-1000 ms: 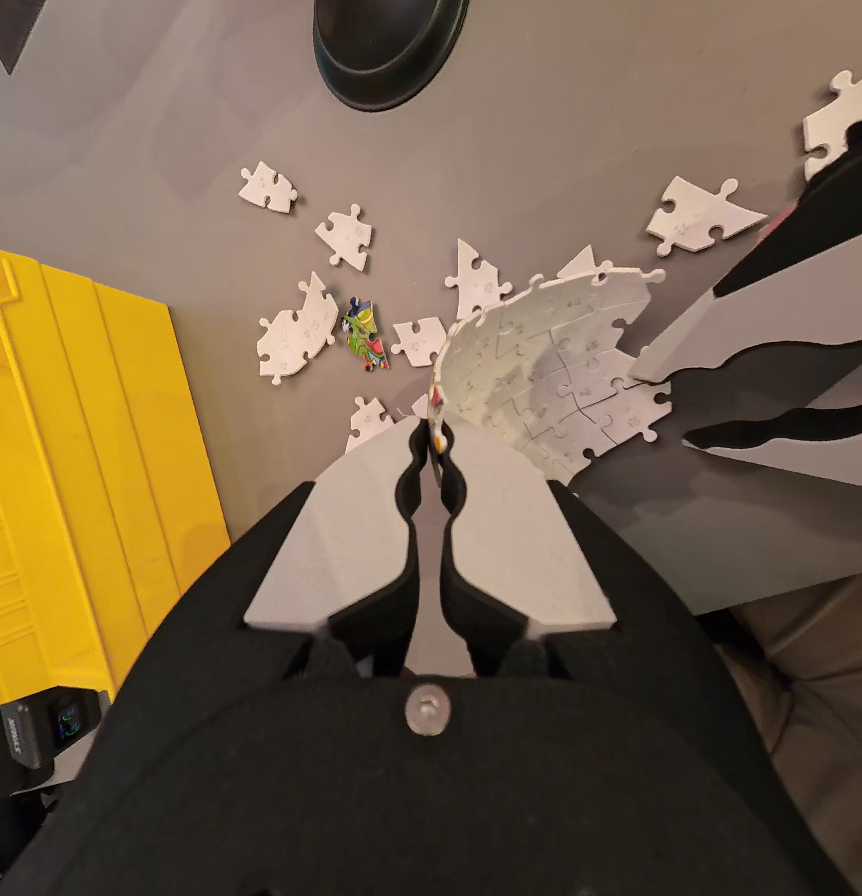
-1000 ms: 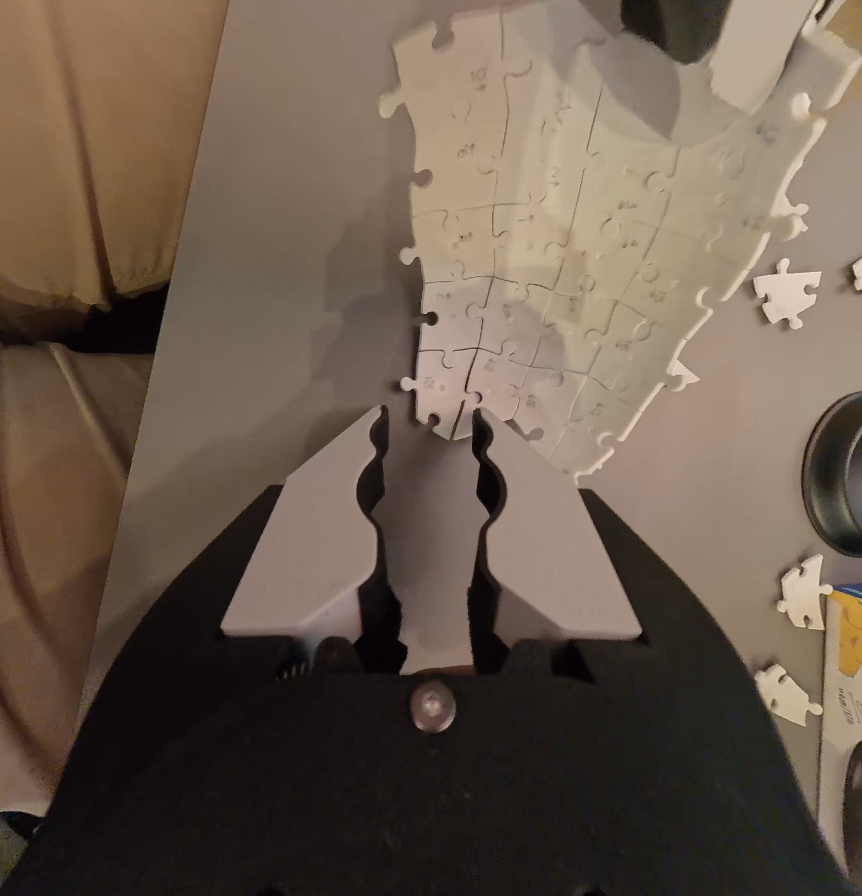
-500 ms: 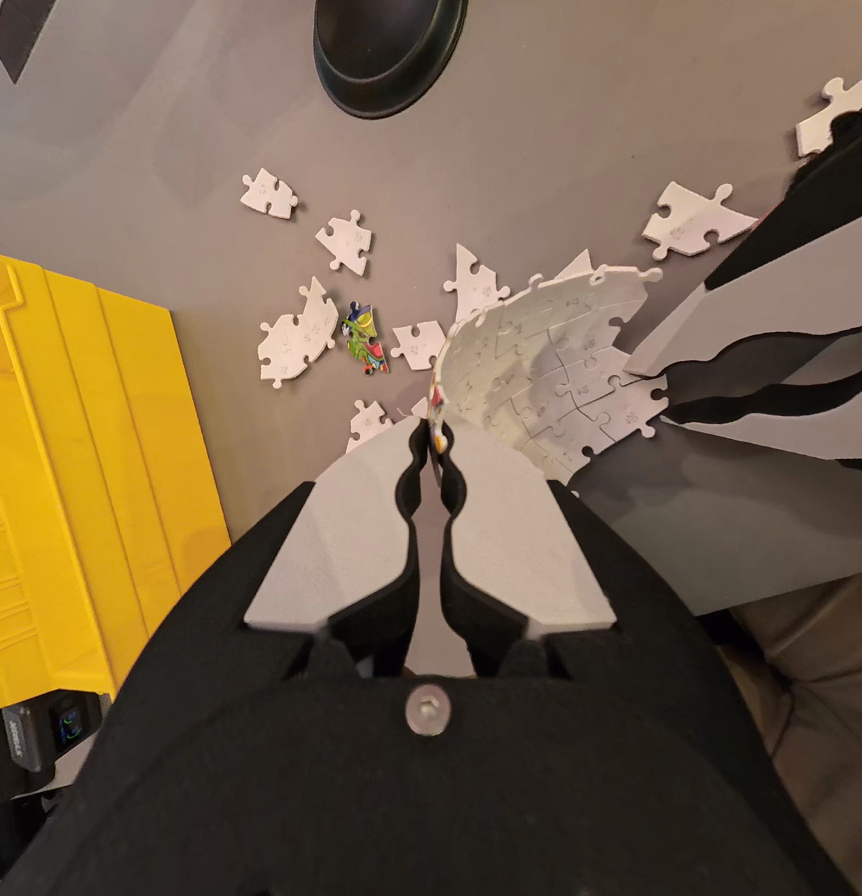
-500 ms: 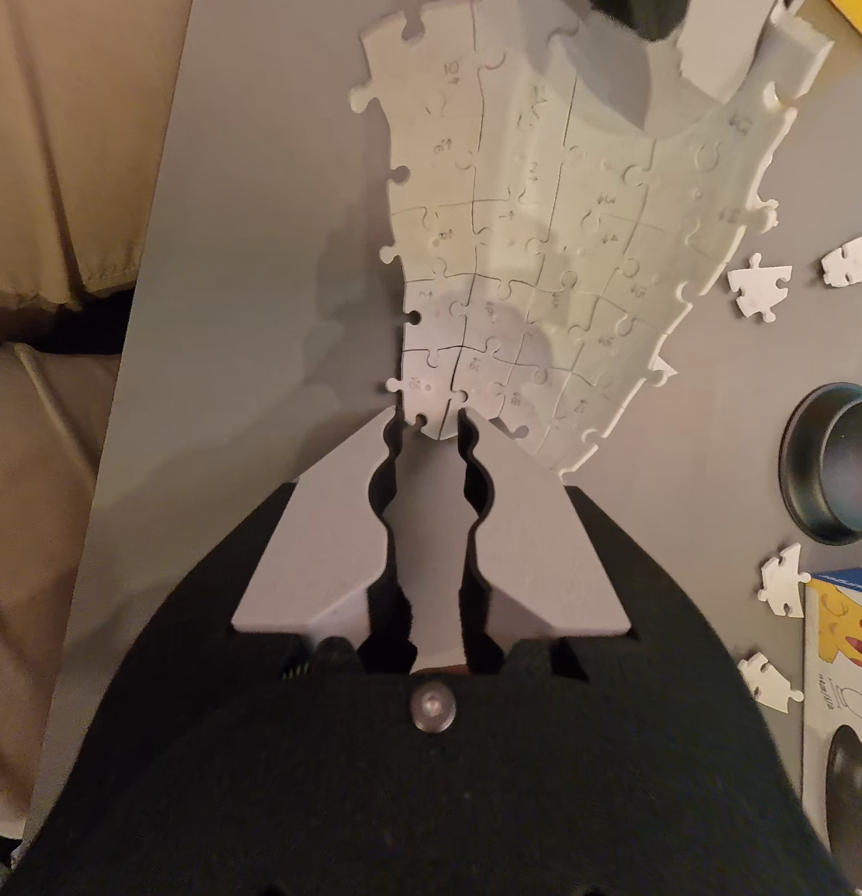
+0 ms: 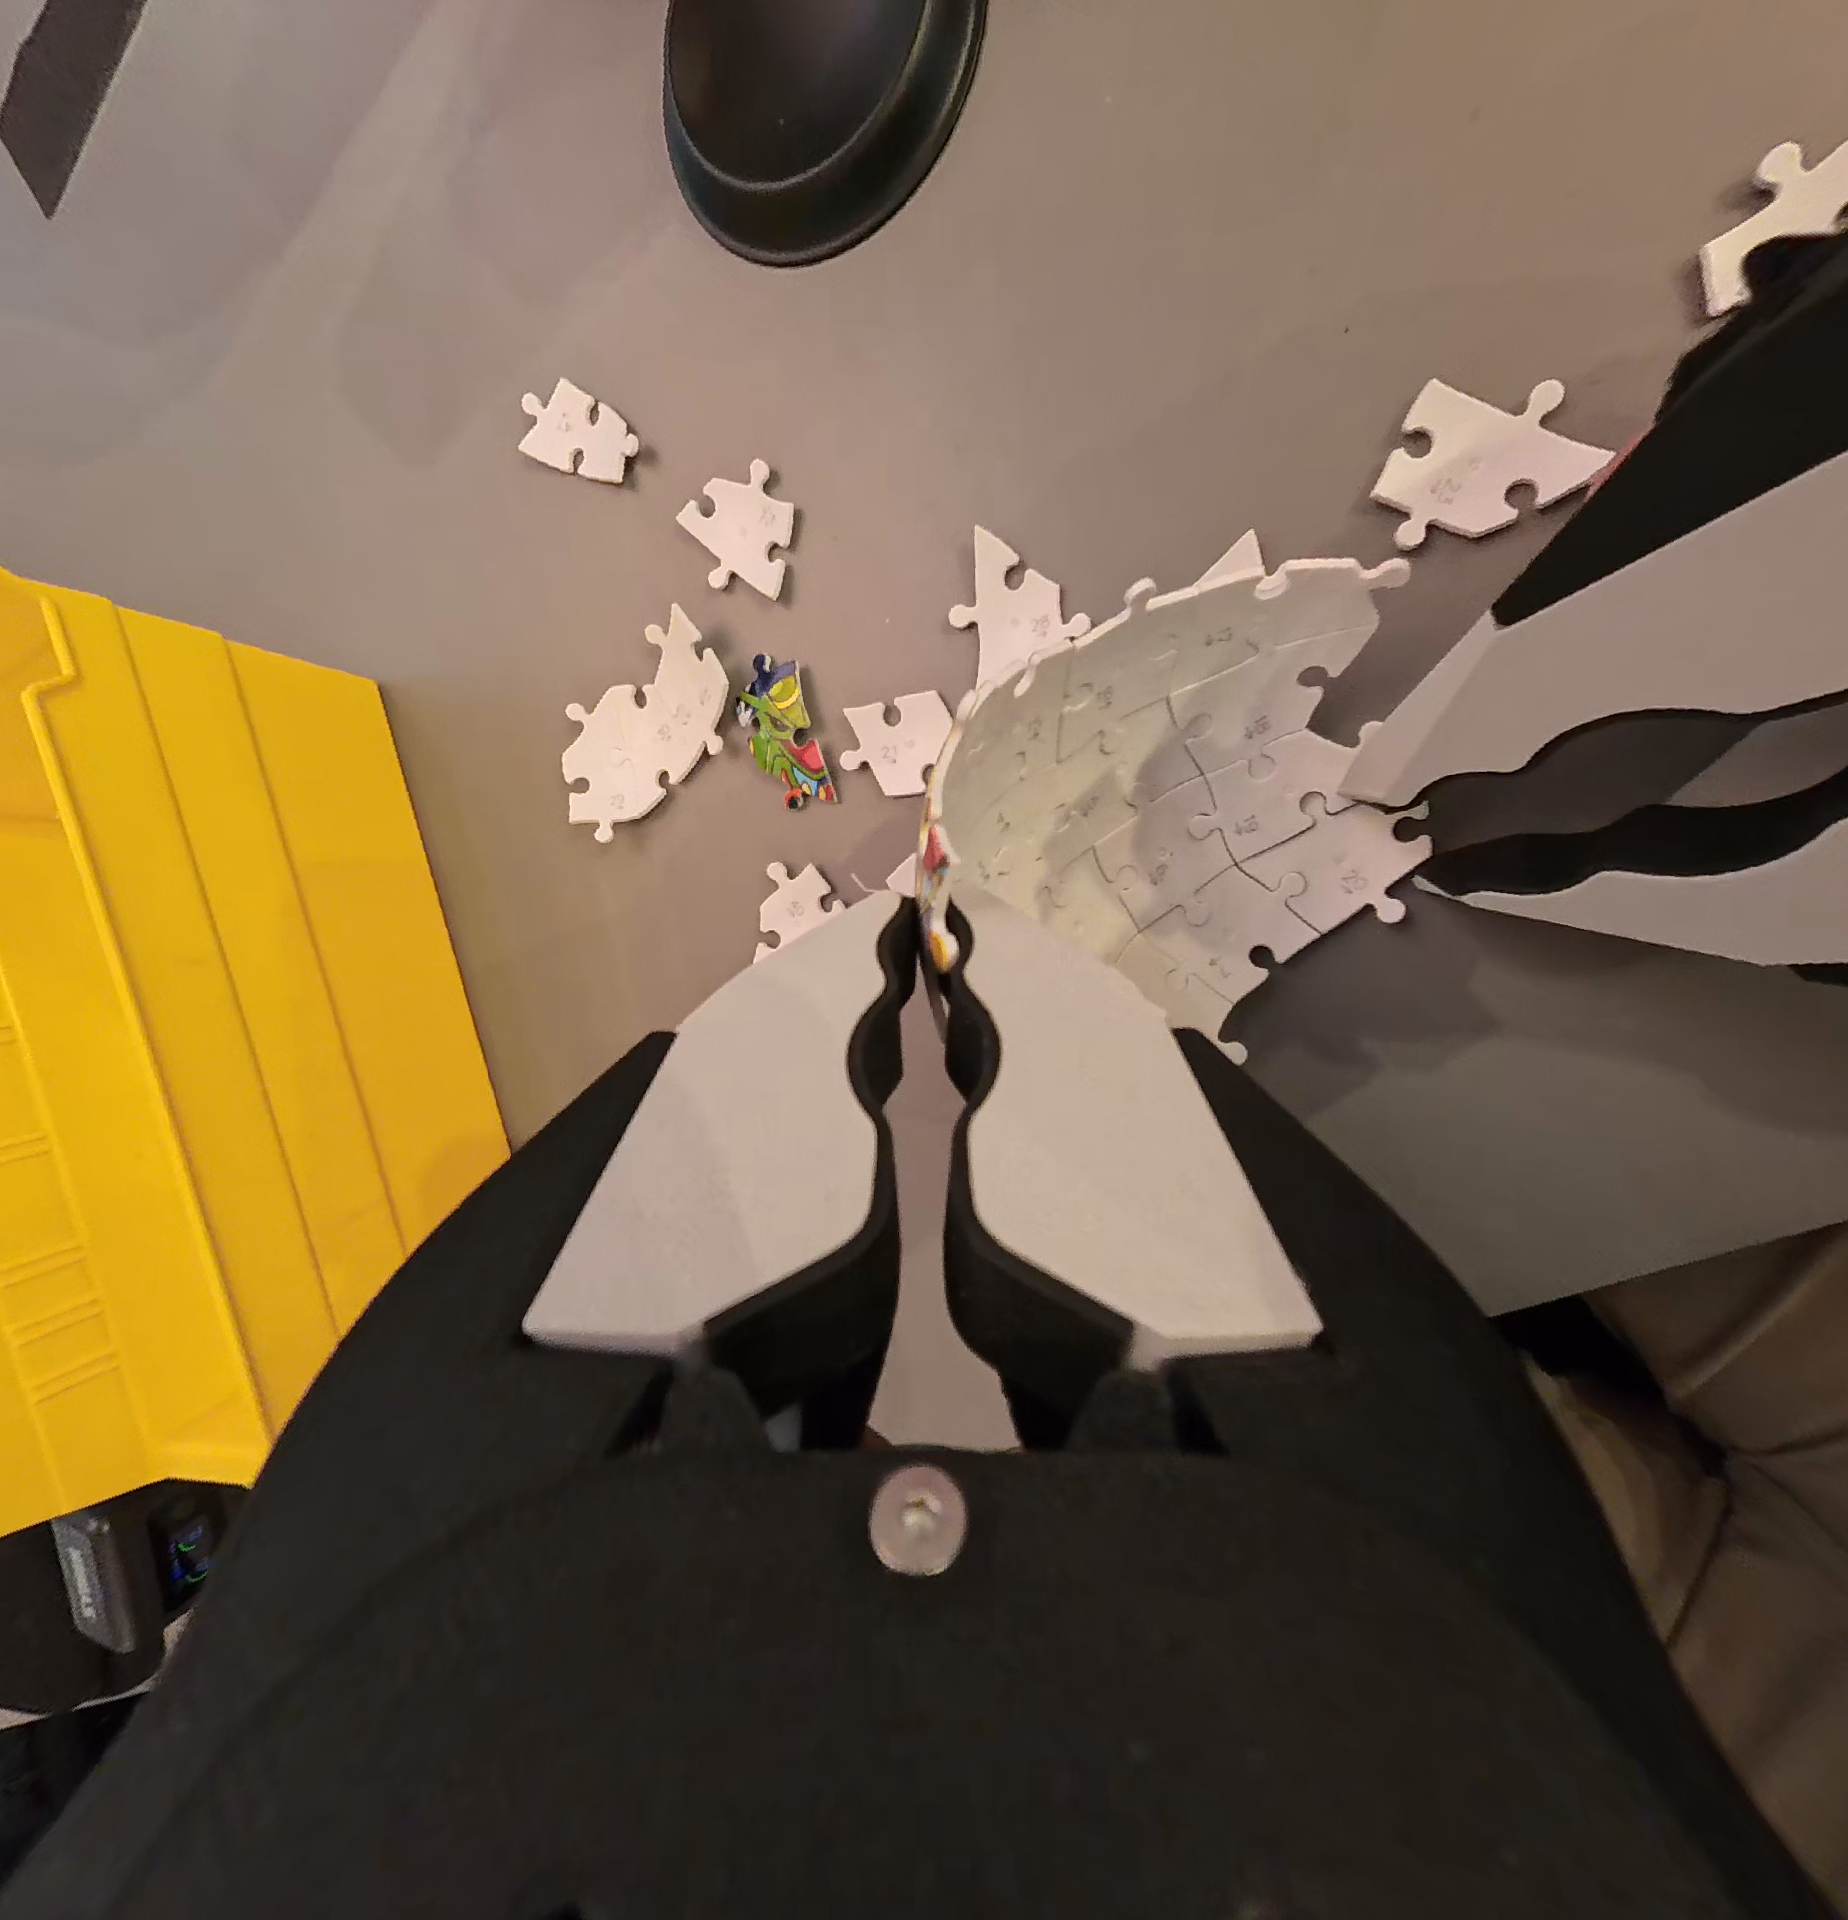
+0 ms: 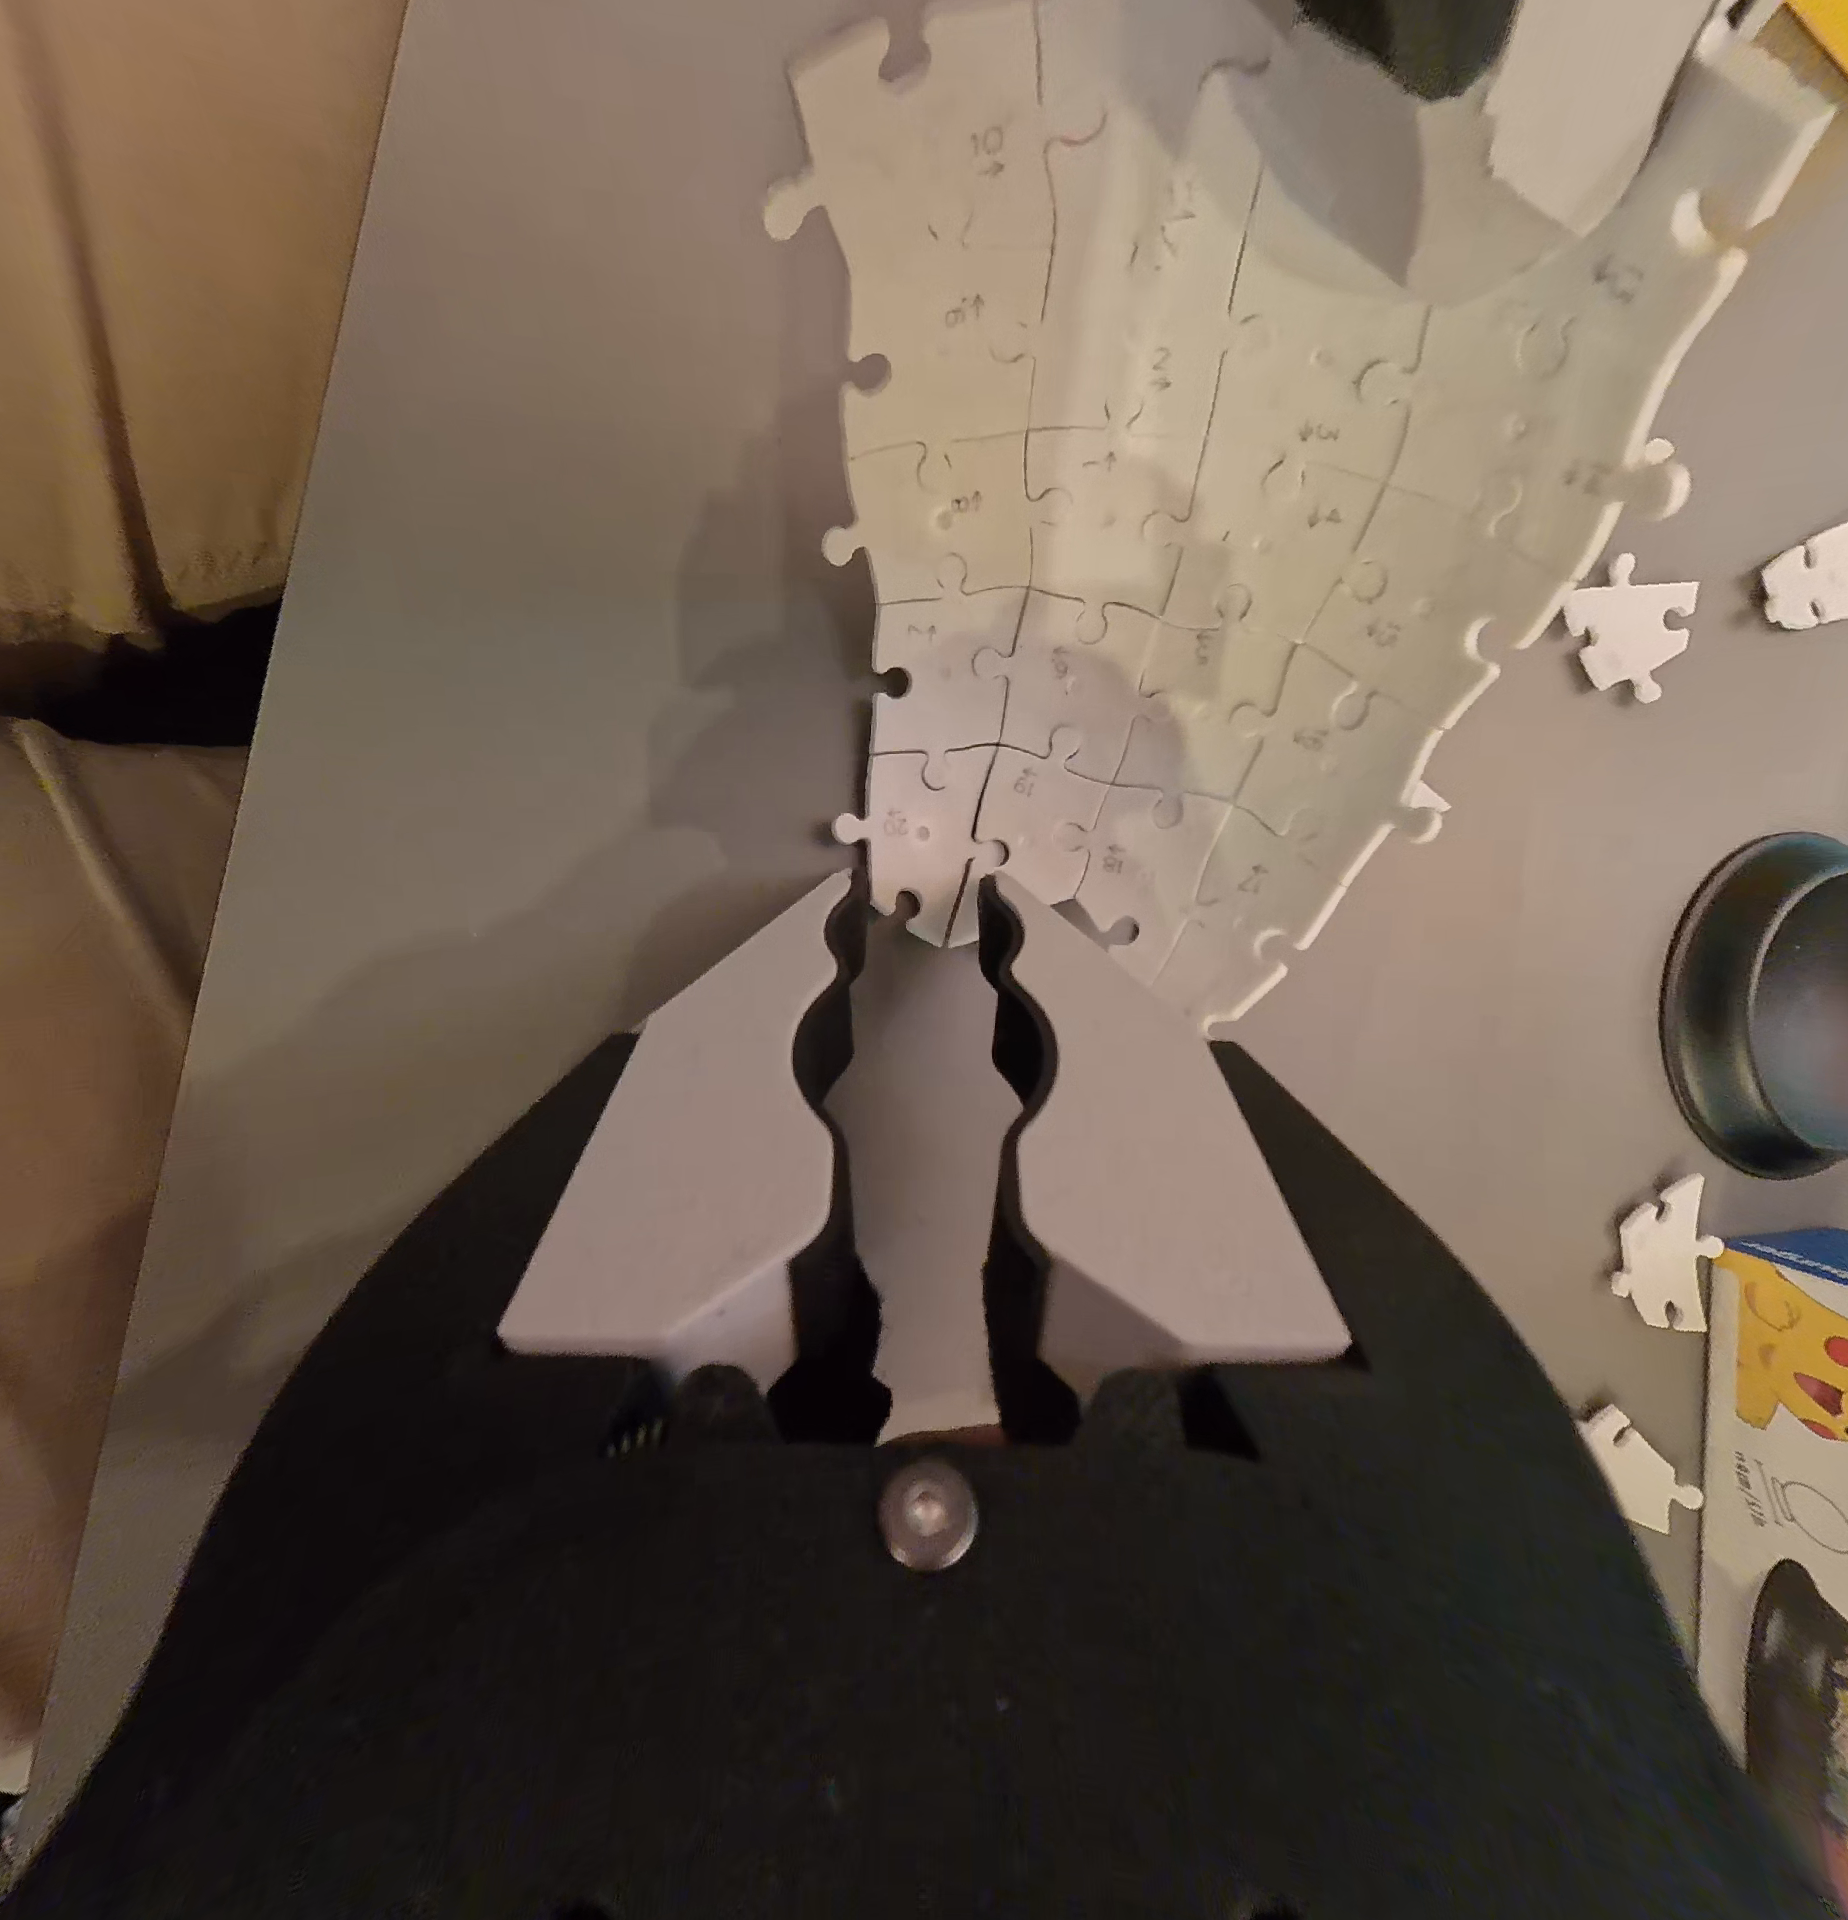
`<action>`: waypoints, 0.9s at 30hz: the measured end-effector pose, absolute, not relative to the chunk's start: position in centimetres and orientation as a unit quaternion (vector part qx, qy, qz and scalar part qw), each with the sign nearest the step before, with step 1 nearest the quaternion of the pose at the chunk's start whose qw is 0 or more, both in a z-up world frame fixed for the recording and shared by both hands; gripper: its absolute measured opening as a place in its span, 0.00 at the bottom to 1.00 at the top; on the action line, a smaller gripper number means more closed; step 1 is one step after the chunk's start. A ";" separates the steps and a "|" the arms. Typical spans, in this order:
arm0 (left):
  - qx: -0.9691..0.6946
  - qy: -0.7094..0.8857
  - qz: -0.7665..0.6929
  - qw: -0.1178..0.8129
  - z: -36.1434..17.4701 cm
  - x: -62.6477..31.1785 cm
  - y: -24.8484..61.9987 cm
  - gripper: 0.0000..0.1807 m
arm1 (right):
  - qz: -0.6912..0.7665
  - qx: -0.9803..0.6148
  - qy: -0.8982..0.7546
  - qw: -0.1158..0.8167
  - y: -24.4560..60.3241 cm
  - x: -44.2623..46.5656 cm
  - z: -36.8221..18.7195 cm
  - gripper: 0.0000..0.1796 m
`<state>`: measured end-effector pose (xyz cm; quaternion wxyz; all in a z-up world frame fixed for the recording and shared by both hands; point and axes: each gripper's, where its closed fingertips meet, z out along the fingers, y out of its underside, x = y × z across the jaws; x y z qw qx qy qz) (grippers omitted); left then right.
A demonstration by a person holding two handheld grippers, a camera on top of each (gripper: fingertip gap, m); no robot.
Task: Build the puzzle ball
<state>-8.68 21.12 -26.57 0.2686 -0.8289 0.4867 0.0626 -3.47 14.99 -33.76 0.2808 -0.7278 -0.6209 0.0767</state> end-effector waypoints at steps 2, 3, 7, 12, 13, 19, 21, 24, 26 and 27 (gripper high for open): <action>-0.829 0.486 0.063 0.269 -26.6 -8.7 21.1 0.01 | 0.080 -0.729 -0.620 0.279 14.9 -3.5 -33.8 0.11; -0.829 0.487 0.063 0.269 -26.5 -8.7 21.1 0.01 | 0.082 -0.729 -0.620 0.278 14.9 -3.5 -33.8 0.11; -0.829 0.488 0.066 0.266 -26.5 -8.7 21.0 0.02 | 0.087 -0.731 -0.618 0.276 14.8 -3.6 -33.8 0.11; -0.831 0.486 0.072 0.260 -26.4 -8.6 20.9 0.02 | 0.097 -0.733 -0.613 0.278 14.8 -3.6 -33.8 0.11; -0.831 0.486 0.073 0.259 -26.4 -8.6 20.9 0.02 | 0.099 -0.734 -0.611 0.279 14.8 -3.6 -33.8 0.11; -0.830 0.491 0.082 0.253 -26.2 -8.3 20.8 0.01 | 0.113 -0.740 -0.602 0.277 14.7 -3.7 -33.9 0.10; -0.830 0.491 0.084 0.252 -26.1 -8.3 20.8 0.01 | 0.119 -0.742 -0.598 0.277 14.7 -3.7 -33.9 0.10; -0.829 0.493 0.087 0.251 -26.1 -8.2 20.8 0.01 | 0.128 -0.747 -0.591 0.276 14.7 -3.7 -33.9 0.10; -0.829 0.493 0.088 0.251 -26.1 -8.2 20.8 0.01 | 0.132 -0.751 -0.586 0.276 14.7 -3.7 -33.9 0.10; -0.828 0.493 0.089 0.251 -26.1 -8.2 20.8 0.01 | 0.134 -0.752 -0.584 0.275 14.7 -3.7 -33.9 0.10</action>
